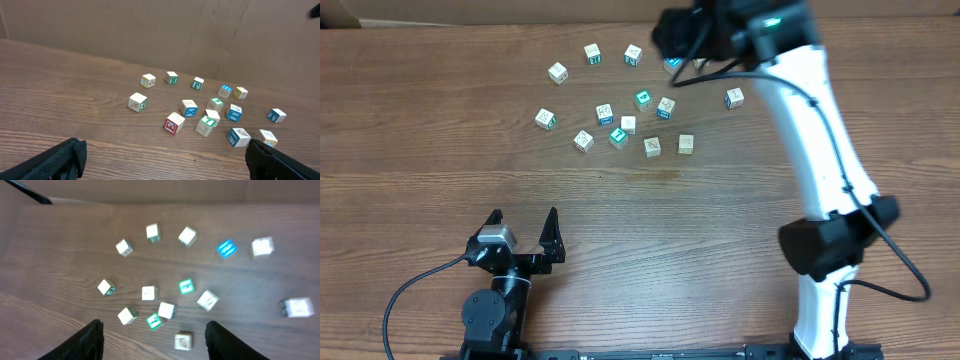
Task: Form a circle
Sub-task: 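Swing the right arm up and over the block cluster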
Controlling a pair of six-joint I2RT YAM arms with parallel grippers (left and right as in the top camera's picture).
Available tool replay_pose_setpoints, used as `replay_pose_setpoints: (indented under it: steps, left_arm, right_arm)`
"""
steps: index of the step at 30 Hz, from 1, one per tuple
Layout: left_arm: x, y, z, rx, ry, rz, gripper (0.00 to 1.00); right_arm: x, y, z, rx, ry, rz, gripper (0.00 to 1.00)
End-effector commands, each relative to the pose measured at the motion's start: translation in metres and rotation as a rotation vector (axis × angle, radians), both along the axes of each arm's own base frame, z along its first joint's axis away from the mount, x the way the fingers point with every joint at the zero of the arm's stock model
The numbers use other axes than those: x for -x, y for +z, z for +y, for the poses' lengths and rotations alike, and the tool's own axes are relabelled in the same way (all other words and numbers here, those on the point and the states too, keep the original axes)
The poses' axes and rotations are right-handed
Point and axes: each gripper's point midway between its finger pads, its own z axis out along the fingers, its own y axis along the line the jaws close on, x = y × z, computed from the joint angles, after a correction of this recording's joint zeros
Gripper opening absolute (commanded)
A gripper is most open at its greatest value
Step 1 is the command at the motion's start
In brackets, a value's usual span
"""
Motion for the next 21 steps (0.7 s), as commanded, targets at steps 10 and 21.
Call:
replay_pose_setpoints:
  steps: [10, 21]
  left_arm:
    - [0.001, 0.001, -0.003, -0.026, -0.014, -0.011, 0.99]
    - [0.001, 0.001, -0.003, -0.026, -0.014, -0.011, 1.00]
  right_arm:
    - [-0.004, -0.132, 0.057, 0.163, -0.054, 0.167, 1.00]
    - [-0.003, -0.208, 0.061, 0.191, -0.084, 0.303, 0.63]
